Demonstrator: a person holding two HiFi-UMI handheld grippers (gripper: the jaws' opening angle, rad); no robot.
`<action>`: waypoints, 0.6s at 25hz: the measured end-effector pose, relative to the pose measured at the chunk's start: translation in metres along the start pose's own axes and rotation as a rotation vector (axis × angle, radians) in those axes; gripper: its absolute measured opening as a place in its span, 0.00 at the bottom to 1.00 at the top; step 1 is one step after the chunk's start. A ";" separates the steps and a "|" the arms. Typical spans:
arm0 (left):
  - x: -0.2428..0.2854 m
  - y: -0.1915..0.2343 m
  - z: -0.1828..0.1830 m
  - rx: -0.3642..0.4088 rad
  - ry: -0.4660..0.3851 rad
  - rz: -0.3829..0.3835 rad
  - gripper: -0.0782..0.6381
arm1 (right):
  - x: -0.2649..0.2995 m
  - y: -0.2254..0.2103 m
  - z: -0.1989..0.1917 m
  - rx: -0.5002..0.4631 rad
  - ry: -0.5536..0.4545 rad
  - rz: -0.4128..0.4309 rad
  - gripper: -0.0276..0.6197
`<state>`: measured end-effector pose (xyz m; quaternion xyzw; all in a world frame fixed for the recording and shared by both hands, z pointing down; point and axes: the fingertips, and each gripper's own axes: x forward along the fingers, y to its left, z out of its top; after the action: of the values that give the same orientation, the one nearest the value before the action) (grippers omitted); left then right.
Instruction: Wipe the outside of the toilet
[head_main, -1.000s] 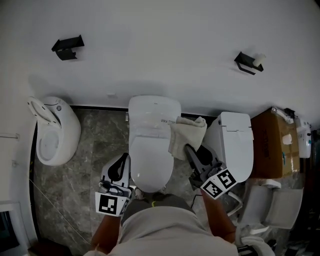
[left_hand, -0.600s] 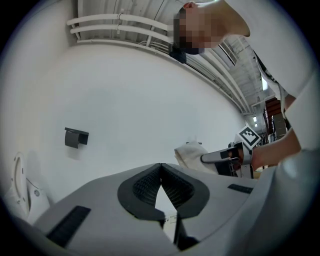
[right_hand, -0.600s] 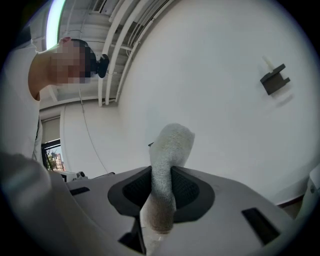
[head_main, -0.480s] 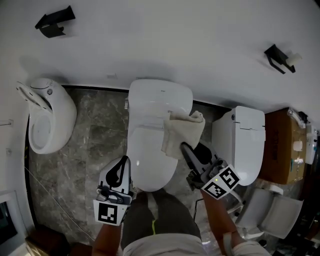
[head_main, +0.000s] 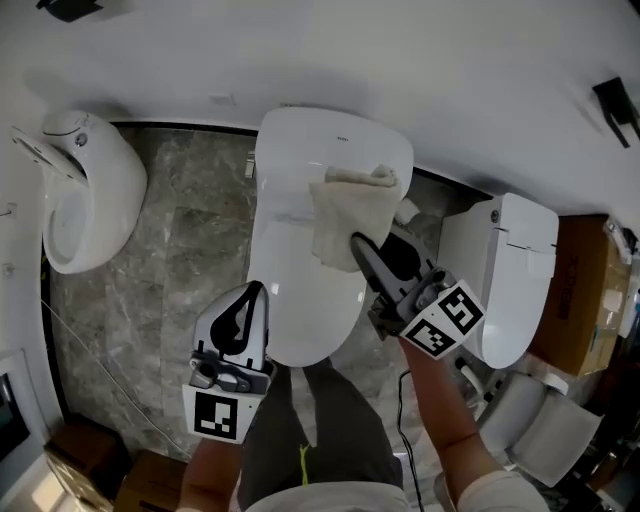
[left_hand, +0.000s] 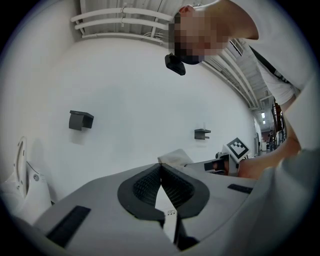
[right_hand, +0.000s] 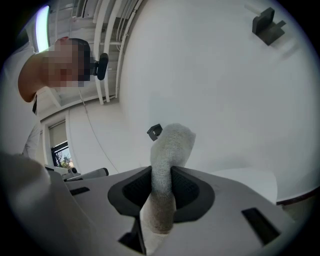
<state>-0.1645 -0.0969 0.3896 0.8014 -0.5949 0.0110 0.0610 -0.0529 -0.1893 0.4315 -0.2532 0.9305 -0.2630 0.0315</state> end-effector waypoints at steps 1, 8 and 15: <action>0.003 -0.001 -0.001 -0.001 -0.002 0.005 0.13 | 0.006 -0.005 -0.003 0.007 0.009 0.012 0.22; 0.023 0.004 -0.010 0.014 0.004 0.049 0.13 | 0.056 -0.038 -0.013 0.028 0.029 0.077 0.22; 0.032 0.015 -0.019 0.023 0.024 0.098 0.13 | 0.112 -0.068 -0.033 0.058 0.074 0.104 0.22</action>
<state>-0.1680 -0.1298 0.4122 0.7716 -0.6327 0.0305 0.0583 -0.1261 -0.2780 0.5029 -0.1935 0.9349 -0.2969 0.0178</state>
